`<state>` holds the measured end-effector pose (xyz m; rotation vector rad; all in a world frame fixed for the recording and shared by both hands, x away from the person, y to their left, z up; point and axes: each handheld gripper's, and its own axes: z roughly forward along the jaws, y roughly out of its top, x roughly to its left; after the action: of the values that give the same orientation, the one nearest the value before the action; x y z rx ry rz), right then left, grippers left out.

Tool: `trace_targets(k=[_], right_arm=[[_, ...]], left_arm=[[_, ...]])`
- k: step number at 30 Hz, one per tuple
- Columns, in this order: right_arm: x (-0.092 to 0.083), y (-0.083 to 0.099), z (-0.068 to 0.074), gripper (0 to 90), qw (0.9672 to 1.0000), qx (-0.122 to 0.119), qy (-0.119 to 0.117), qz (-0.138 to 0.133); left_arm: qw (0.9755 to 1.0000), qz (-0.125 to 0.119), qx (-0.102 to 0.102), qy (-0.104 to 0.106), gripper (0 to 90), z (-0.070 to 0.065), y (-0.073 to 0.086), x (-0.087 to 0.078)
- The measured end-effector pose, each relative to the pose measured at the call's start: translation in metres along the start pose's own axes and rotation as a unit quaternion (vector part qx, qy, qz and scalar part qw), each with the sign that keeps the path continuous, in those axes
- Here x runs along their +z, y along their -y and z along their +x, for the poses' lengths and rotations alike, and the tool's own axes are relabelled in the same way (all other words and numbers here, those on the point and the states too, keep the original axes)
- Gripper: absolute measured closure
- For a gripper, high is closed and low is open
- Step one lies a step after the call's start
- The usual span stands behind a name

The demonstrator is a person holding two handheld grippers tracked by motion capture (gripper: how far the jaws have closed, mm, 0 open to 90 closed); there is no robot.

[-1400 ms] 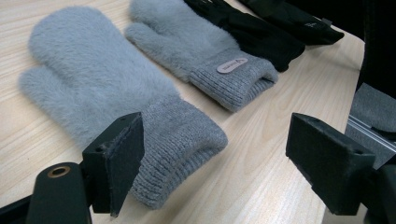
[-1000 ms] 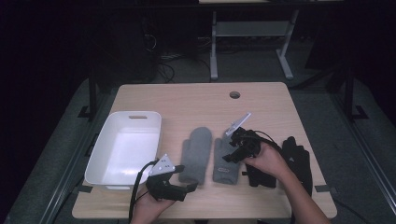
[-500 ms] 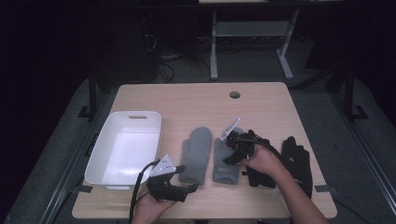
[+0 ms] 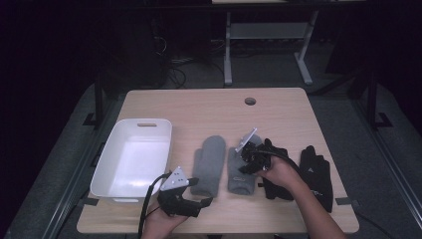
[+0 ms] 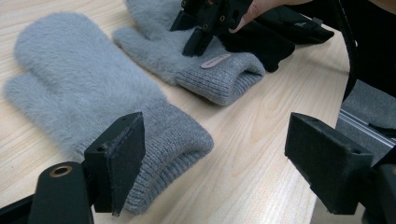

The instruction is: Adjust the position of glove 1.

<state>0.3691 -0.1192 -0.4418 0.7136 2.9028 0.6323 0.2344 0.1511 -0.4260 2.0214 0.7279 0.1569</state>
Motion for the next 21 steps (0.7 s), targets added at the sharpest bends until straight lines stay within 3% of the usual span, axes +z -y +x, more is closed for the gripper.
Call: trace_targets(k=[4,9,21], right_arm=[[-0.001,0.0,-0.001,73.0,1.0,0.003,-0.006,-0.003],[-0.003,0.0,0.002,79.6,1.0,-0.006,0.004,-0.002],[-0.023,0.0,0.007,82.7,0.9998,-0.003,0.003,-0.019]], left_arm=[[1.0,0.002,0.003,0.0,20.0,0.0,0.0,0.0],[1.0,0.003,0.005,-0.001,20.0,0.001,0.0,-0.001],[0.9999,-0.01,0.002,-0.005,19.8,0.0,-0.001,-0.007]])
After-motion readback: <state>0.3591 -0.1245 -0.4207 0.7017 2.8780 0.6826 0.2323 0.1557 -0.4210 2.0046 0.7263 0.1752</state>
